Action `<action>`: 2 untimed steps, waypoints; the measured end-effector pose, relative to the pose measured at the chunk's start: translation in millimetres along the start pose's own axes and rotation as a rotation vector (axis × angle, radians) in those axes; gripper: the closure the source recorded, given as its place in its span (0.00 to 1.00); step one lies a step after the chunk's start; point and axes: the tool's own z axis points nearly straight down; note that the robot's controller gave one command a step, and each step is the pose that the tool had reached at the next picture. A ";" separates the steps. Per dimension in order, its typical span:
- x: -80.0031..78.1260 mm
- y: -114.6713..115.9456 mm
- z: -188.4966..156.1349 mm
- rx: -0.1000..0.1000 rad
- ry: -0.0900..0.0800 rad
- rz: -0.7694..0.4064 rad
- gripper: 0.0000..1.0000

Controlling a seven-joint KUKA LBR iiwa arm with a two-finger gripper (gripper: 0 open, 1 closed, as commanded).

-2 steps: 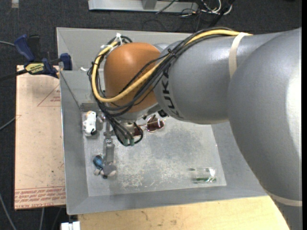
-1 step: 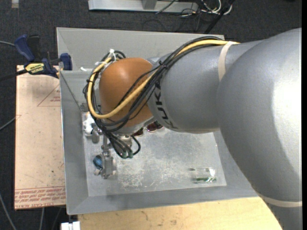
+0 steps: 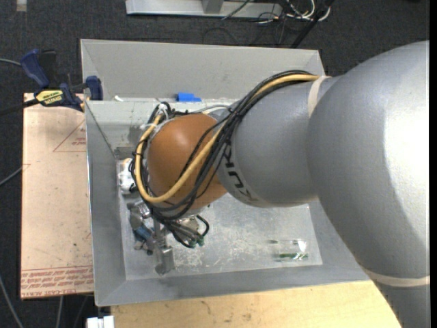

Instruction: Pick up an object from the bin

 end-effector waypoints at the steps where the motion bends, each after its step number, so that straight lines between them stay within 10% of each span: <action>1: -17.0 -46.3 44.6 0.000 0.001 -0.144 1.00; 2: -17.0 -46.3 44.6 -0.001 0.001 -0.144 1.00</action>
Offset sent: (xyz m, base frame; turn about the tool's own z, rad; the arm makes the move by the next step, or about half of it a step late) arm 0.0000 0.0000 0.0000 0.0000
